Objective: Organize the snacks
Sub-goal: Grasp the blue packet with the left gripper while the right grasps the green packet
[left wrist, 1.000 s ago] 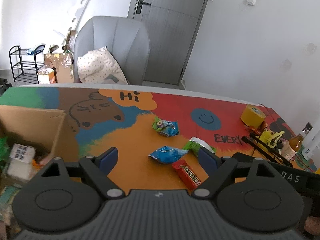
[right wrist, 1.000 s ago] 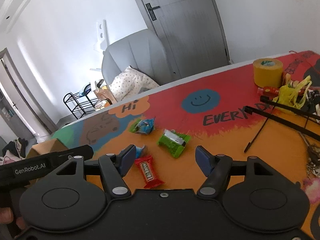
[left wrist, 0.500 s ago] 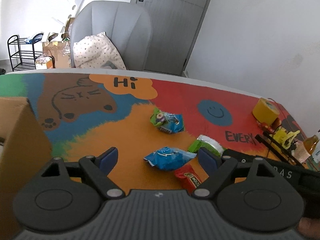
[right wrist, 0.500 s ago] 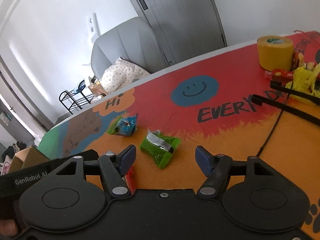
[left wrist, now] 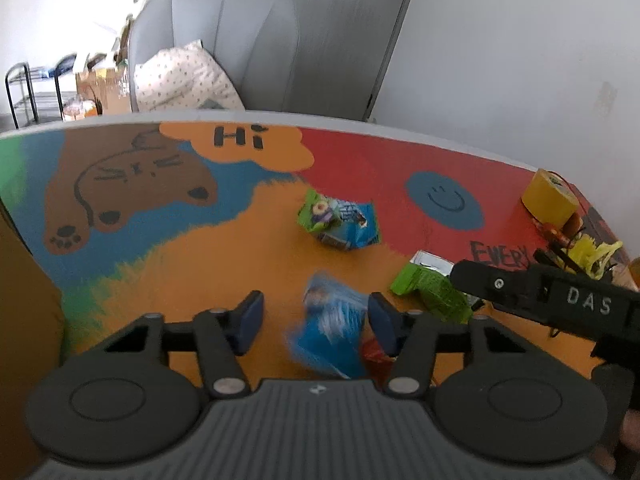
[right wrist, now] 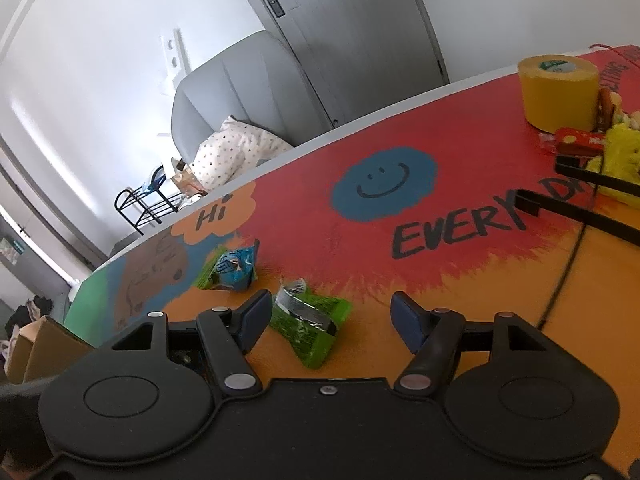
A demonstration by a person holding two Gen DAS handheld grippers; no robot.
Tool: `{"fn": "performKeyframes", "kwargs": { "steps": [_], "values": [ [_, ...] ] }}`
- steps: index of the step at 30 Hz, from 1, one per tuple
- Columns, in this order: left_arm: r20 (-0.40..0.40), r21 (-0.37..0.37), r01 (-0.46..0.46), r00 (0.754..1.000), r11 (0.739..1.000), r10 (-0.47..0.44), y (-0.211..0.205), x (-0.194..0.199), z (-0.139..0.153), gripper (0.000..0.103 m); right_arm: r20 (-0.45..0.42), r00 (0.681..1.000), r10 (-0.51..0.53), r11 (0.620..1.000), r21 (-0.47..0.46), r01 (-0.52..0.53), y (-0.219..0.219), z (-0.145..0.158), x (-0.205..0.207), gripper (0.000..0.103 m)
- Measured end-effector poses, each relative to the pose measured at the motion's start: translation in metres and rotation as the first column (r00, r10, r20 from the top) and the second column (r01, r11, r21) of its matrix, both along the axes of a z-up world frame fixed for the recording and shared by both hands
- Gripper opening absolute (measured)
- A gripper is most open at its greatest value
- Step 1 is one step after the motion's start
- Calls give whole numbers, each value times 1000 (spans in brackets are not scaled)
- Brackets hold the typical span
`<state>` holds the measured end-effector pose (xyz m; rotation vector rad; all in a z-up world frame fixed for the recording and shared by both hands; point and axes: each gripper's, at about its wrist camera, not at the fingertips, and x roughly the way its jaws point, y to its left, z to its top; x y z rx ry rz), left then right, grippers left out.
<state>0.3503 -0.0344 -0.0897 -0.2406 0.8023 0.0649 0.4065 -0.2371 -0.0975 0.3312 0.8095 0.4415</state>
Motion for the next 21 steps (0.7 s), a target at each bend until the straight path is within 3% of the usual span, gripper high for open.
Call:
{"fn": "performKeyframes", "kwargs": {
  "steps": [2, 3, 12, 13, 14, 21],
  "values": [
    [4, -15, -5, 1000, 1000, 5, 3, -1, -1, 33, -4, 1000, 2, 1000, 0, -2, 2, -2, 1, 68],
    [2, -21, -7, 1000, 1000, 7, 5, 0, -1, 30, 2, 1000, -1, 1000, -5, 1, 3, -2, 1, 68],
    [5, -65, -9, 1000, 998, 10, 13, -11, 3, 21, 17, 999, 37, 997, -65, -36, 25, 1, -2, 67],
    [11, -66, -11, 1000, 998, 11, 14, -14, 5, 21, 22, 999, 41, 996, -82, -39, 28, 2, -3, 59],
    [16, -65, -12, 1000, 998, 14, 15, -15, 7, 21, 26, 999, 48, 994, -103, -45, 31, 2, -4, 41],
    [46, -73, -19, 999, 997, 23, 19, -30, 20, 21, 46, 996, 78, 989, -130, -71, 33, 9, -21, 25]
  ]
}}
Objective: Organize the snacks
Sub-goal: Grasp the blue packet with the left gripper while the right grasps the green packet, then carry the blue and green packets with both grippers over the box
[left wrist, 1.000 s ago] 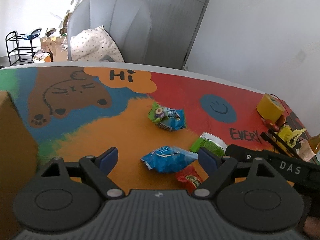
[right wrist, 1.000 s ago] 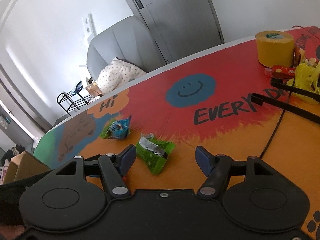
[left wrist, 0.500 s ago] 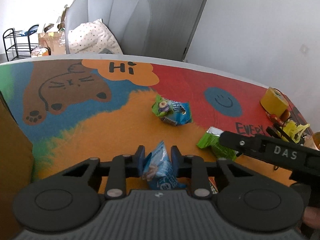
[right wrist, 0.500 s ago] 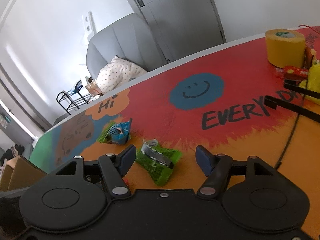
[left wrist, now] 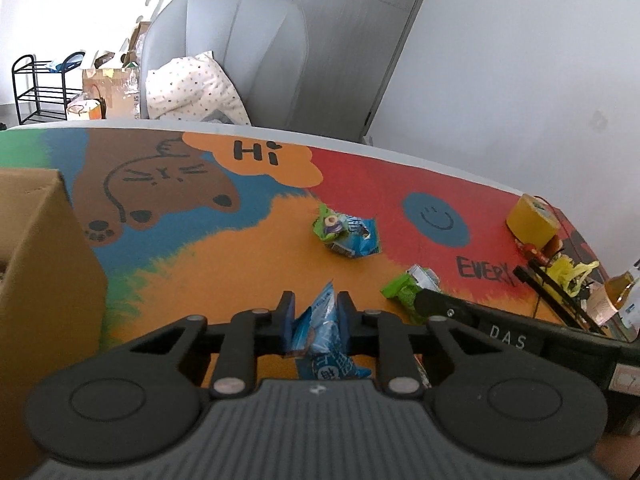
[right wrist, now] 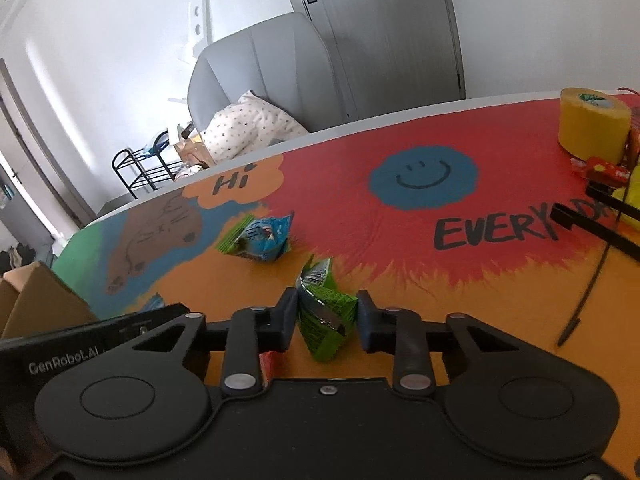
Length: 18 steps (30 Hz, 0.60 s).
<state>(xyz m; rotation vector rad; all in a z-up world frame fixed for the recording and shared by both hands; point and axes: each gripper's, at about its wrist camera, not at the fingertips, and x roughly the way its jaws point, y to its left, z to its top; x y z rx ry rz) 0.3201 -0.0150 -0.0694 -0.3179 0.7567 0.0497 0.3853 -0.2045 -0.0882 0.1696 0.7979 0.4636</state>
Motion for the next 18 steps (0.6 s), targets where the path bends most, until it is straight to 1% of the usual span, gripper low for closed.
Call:
{"fn": "performKeyframes", "kwargs": {
  "steps": [2, 3, 10, 11, 18],
  "values": [
    [9, -7, 0, 1000, 1000, 0, 0, -6, 4, 21, 8, 1000, -3, 1000, 7, 3, -3, 6, -7, 18],
    [16, -8, 1, 1000, 1000, -1, 0, -10, 7, 21, 14, 1000, -8, 1000, 7, 8, -4, 9, -11, 16],
    [55, -7, 10, 998, 1000, -10, -1, -32, 24, 21, 78, 996, -40, 999, 35, 37, -16, 32, -37, 13],
    [61, -6, 11, 998, 1000, -10, -2, -36, 27, 21, 82, 996, -43, 998, 41, 40, -17, 35, -41, 7],
    [115, 3, -2, 993, 1000, 2, 2, -63, 53, 21, 126, 991, -33, 997, 74, 24, -19, 56, -66, 5]
  ]
}}
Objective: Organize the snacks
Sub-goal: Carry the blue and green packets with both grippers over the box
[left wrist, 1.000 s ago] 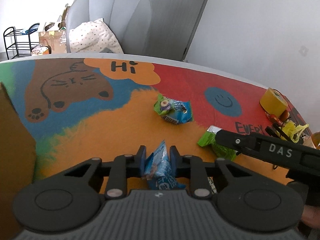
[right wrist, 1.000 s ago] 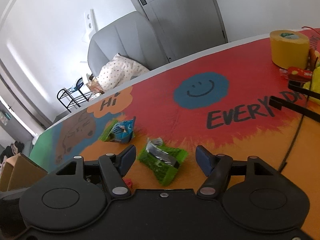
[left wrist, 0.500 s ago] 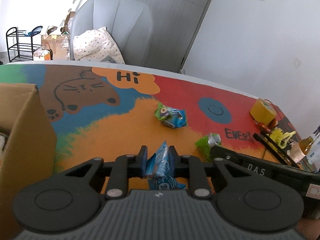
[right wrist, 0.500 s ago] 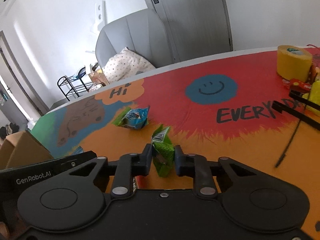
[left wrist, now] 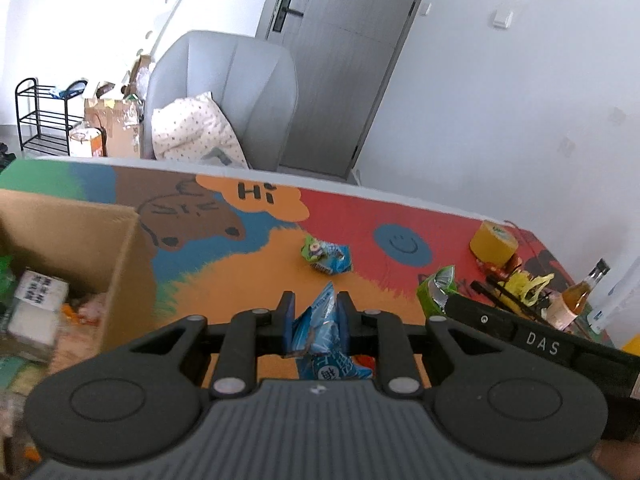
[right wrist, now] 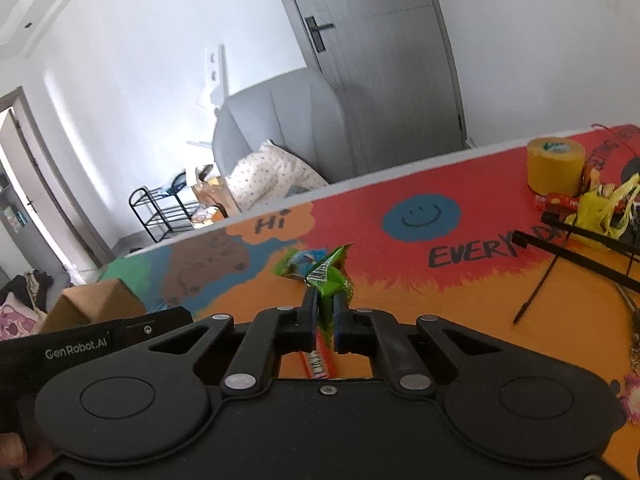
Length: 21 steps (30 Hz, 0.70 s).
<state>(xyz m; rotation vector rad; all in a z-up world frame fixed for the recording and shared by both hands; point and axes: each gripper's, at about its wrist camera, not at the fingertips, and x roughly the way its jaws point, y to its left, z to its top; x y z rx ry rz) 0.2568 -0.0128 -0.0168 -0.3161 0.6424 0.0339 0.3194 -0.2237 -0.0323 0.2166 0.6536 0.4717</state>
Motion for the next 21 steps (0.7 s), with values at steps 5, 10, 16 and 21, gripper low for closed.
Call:
{"fn": "performKeyframes", "kwargs": {
  "steps": [5, 10, 16, 21],
  "values": [
    [43, 10, -19, 999, 1000, 18, 9, -20, 19, 21, 31, 999, 25, 999, 22, -25, 5, 16, -17, 5],
    [70, 20, -49, 996, 999, 48, 26, -39, 31, 21, 58, 996, 63, 997, 43, -65, 21, 29, -31, 5],
    [90, 30, -99, 991, 995, 96, 53, -60, 42, 21, 80, 991, 111, 992, 57, -116, 44, 38, -44, 3],
    [99, 31, -142, 985, 989, 138, 76, -77, 47, 21, 93, 984, 149, 986, 65, -155, 63, 43, -52, 2]
  ]
}}
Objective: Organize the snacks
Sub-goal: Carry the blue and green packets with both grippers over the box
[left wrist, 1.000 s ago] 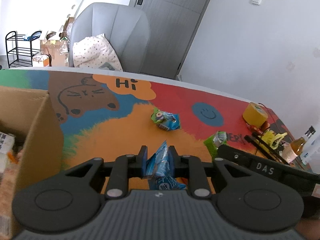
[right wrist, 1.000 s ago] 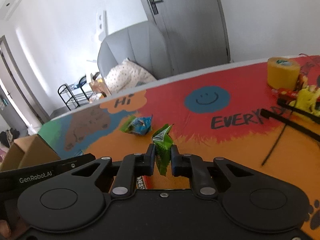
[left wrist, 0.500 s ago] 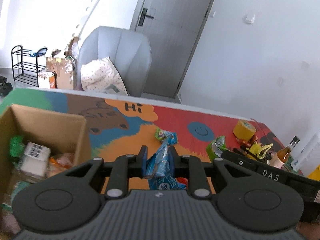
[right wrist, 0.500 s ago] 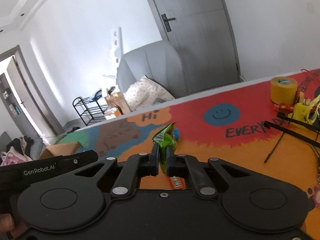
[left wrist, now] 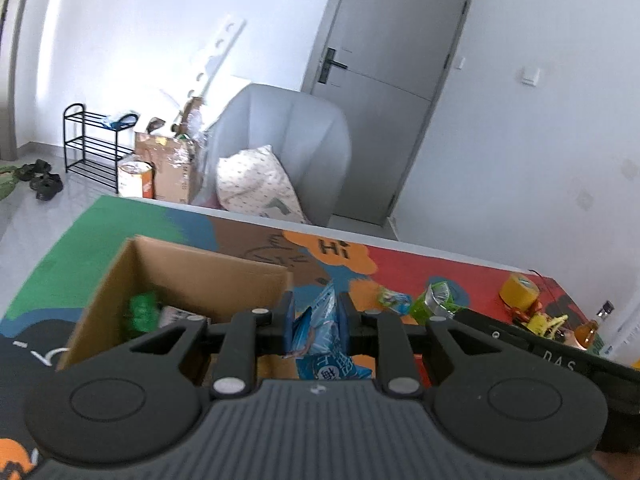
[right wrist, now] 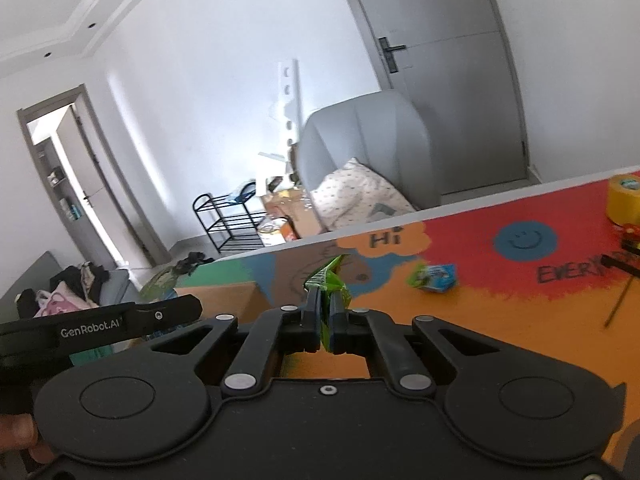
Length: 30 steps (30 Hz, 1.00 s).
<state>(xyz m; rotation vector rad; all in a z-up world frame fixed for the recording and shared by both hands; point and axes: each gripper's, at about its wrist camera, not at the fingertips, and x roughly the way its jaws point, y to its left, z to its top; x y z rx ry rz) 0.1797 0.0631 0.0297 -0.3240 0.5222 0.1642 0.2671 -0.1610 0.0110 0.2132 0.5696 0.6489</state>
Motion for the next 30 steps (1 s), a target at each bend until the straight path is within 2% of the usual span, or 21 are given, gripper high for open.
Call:
{"fn": "performKeyframes", "kwargs": {
  "steps": [13, 22, 30],
  "values": [
    [-2, -12, -102, 995, 995, 102, 52, -31, 0, 21, 21, 996, 88, 996, -11, -88, 48, 9, -15, 2],
    [-15, -29, -136, 991, 990, 136, 77, -34, -6, 21, 27, 991, 130, 991, -37, -129, 75, 11, -27, 2],
    [-29, -24, -138, 990, 990, 138, 88, -38, -8, 30, 25, 986, 166, 984, -61, -165, 103, 11, -31, 2]
  ]
}}
